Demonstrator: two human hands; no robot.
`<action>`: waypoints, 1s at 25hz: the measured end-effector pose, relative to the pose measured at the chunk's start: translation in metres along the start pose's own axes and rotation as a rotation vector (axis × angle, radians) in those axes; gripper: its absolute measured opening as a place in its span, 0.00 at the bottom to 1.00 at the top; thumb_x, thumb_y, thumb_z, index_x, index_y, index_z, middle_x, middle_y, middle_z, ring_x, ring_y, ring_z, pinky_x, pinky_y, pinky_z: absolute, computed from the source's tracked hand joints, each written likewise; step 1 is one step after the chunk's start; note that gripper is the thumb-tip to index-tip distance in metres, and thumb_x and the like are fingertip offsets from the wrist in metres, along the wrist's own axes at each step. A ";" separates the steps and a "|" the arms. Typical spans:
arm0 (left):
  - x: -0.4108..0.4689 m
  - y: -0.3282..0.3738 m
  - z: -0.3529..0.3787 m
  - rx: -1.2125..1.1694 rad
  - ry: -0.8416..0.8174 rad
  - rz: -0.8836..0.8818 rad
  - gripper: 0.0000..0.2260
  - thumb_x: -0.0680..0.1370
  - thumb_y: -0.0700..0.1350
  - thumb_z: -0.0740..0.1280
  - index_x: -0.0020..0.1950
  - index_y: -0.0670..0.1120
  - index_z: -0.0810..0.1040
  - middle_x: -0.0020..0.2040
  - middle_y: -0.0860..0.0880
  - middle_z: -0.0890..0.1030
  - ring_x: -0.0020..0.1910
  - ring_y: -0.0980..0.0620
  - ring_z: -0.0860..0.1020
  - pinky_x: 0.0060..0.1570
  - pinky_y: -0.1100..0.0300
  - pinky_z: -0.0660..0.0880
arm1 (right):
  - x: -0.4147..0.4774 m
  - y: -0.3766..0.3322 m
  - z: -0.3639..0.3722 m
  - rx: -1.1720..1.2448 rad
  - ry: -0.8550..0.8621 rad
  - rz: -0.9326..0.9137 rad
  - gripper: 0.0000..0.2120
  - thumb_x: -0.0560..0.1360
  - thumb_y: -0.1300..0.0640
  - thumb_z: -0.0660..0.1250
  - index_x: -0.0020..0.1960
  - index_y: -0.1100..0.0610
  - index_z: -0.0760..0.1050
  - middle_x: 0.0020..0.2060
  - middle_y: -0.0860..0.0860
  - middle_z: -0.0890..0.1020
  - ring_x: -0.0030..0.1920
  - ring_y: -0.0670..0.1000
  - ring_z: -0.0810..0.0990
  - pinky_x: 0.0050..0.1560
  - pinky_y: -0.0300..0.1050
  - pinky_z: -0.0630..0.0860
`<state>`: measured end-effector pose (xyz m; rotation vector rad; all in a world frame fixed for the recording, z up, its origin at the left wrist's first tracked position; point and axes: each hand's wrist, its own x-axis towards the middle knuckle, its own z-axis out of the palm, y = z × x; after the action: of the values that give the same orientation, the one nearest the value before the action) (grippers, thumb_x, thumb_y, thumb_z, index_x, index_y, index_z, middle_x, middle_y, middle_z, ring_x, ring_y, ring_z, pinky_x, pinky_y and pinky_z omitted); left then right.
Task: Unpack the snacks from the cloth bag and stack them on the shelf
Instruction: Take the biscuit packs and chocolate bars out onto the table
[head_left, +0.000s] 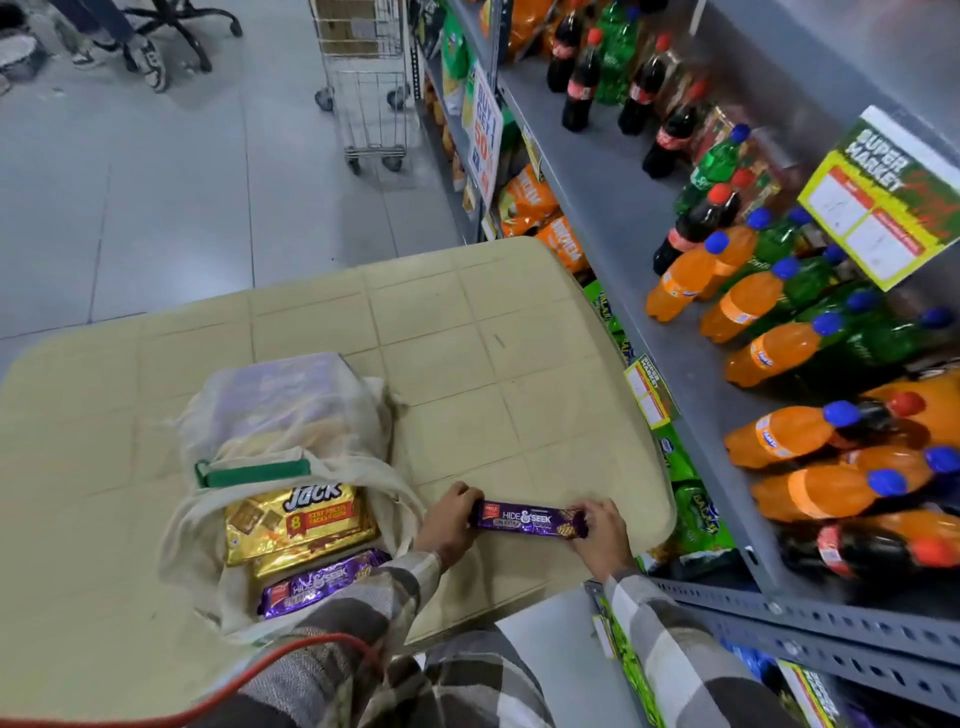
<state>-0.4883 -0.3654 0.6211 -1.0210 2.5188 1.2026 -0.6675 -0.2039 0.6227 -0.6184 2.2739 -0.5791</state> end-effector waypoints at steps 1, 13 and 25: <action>-0.001 0.000 0.002 0.002 0.002 -0.003 0.16 0.76 0.39 0.68 0.63 0.40 0.75 0.61 0.42 0.75 0.59 0.42 0.75 0.60 0.52 0.71 | 0.000 0.002 0.002 -0.007 0.001 -0.004 0.20 0.67 0.71 0.75 0.57 0.61 0.81 0.55 0.59 0.75 0.57 0.61 0.78 0.64 0.50 0.74; -0.135 -0.100 -0.091 -0.105 0.484 0.009 0.05 0.75 0.41 0.73 0.47 0.40 0.81 0.43 0.48 0.82 0.42 0.49 0.80 0.43 0.52 0.79 | -0.042 -0.134 0.100 -0.188 -0.328 -0.714 0.11 0.78 0.54 0.67 0.60 0.51 0.79 0.57 0.50 0.80 0.58 0.49 0.76 0.64 0.45 0.72; -0.192 -0.182 -0.057 -0.164 0.272 -0.558 0.19 0.78 0.46 0.68 0.67 0.43 0.76 0.65 0.42 0.76 0.63 0.43 0.76 0.60 0.53 0.73 | -0.060 -0.176 0.183 -0.577 -0.488 -0.603 0.13 0.78 0.50 0.67 0.57 0.58 0.78 0.55 0.55 0.82 0.55 0.54 0.81 0.58 0.50 0.79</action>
<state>-0.2191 -0.3899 0.6261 -1.8792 2.0892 1.1622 -0.4508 -0.3483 0.6319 -1.5674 1.7532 0.0003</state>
